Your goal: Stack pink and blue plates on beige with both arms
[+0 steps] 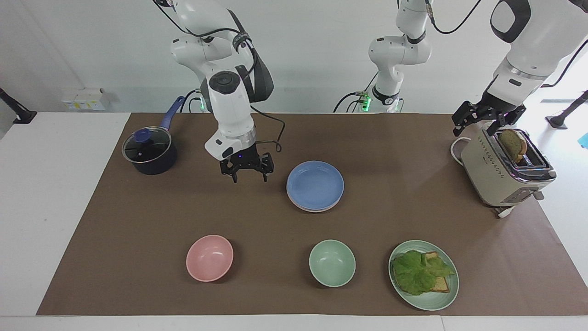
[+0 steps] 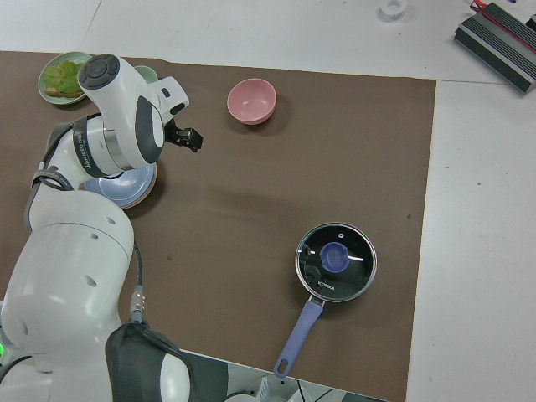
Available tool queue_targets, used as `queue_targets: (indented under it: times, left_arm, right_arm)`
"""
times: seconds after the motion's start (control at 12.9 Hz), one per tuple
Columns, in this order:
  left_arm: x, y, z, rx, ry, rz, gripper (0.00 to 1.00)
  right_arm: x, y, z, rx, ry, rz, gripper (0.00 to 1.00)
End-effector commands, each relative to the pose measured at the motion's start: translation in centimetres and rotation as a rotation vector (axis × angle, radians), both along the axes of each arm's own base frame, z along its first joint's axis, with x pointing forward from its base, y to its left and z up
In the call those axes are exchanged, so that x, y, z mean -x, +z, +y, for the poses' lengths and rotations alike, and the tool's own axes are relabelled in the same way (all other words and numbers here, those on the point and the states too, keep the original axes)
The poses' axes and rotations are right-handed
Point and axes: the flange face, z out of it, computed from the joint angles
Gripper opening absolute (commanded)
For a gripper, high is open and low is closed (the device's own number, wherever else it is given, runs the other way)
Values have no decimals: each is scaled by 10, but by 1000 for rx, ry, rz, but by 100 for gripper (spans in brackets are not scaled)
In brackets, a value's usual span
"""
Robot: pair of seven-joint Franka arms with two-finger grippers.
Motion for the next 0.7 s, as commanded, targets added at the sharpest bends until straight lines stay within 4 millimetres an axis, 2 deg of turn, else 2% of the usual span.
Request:
queue_targets:
  times: [0.0,0.31,0.62]
  left_arm:
    - [2,1,3,-18,-4,6,100]
    - [2,2,2,-17,-5,5,100]
    - [2,2,3,-17,-4,5,100]
  right_arm:
    - [-9,55,-40,39,-18,12,100]
    - [1,113,-91,28,-63,-18,100]
    - [13,166,-114,26,-103,-22,100]
